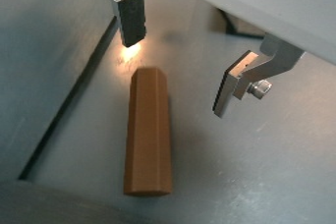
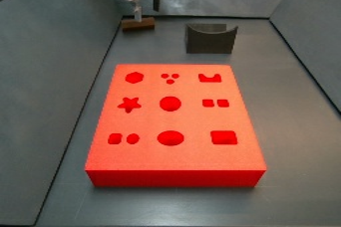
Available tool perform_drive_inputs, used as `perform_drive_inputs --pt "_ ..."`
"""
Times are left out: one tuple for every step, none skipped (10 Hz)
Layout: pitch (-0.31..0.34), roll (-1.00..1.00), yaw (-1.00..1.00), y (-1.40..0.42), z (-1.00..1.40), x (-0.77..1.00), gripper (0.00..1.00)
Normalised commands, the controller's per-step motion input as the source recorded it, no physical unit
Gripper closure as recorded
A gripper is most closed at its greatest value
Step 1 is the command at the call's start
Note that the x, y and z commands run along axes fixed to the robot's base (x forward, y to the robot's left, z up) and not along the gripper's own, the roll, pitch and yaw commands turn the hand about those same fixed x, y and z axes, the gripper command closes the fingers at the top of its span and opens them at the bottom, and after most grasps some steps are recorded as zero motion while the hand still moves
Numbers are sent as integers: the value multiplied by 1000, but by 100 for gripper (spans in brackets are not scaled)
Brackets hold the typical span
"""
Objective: Pick up the hexagon object. Move up. Place the hexagon object on the fixture. Regrasp the hexagon object. Move to above the board. Insert the hexagon object.
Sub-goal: Pick up the hexagon object.
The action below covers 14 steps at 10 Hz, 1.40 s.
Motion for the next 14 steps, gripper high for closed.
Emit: perform_drive_inputs --pt "-24 0 1000 160 -423 -86 0" --pt "-29 0 1000 129 -434 -60 0" --pt "-27 0 1000 114 -440 -51 0" --pt "-23 0 1000 123 -451 -71 0" --pt "-29 0 840 274 -443 -234 0" --pt "-109 -19 660 117 -300 0 0" --pt "-39 -77 134 66 -169 0 0" --pt "0 0 0 0 0 0 100" --pt "0 10 0 0 0 0 100" --pt "0 0 0 0 0 0 100" --pt "0 0 0 0 0 0 100" --pt "0 0 0 0 0 0 100" --pt "0 0 0 0 0 0 100" --pt "0 0 0 0 0 0 100"
